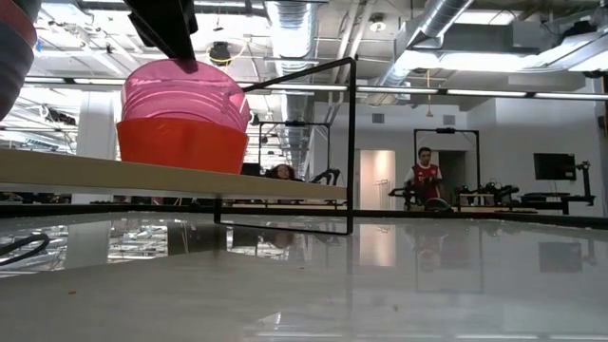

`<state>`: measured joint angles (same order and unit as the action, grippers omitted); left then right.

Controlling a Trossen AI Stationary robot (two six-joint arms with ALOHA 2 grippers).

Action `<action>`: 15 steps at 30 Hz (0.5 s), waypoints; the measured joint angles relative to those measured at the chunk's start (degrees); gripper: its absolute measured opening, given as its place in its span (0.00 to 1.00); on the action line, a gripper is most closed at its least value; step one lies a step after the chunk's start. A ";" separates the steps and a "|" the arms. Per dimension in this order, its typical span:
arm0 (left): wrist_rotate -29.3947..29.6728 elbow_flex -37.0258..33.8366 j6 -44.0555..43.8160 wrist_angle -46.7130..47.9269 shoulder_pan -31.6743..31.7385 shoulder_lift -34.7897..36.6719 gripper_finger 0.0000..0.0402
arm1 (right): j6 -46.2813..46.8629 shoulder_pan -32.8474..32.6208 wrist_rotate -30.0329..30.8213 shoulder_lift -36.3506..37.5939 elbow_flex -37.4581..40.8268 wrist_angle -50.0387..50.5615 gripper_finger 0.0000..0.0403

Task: Place and stack bowls onto a shelf
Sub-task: Stack the small pink bowl on the small orange bowl on the shelf

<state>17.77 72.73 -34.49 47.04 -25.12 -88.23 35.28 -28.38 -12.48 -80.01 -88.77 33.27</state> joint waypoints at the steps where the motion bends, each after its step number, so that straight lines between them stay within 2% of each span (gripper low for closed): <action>1: -0.44 0.00 -0.77 -0.04 0.02 0.00 0.29 | 0.73 -0.63 1.29 0.00 0.00 2.65 0.45; 5: -1.52 1.08 -1.35 0.44 0.00 0.01 0.28 | 3.82 -3.52 6.99 -0.73 0.39 11.80 0.45; 10: -0.52 5.42 -0.07 0.98 0.00 0.02 0.12 | 6.72 -6.29 9.56 -1.33 3.35 12.76 0.45; 12: 0.88 6.67 0.11 0.76 0.00 0.15 0.04 | 8.41 -6.52 9.59 -1.72 4.22 12.80 0.45; 15: 5.94 6.69 -2.18 1.29 -0.76 0.15 0.01 | 11.23 -7.47 9.61 -2.03 5.97 12.88 0.45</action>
<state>23.71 79.42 -36.67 48.33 -25.88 -88.08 46.51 -35.86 -2.87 -82.04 -82.80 46.15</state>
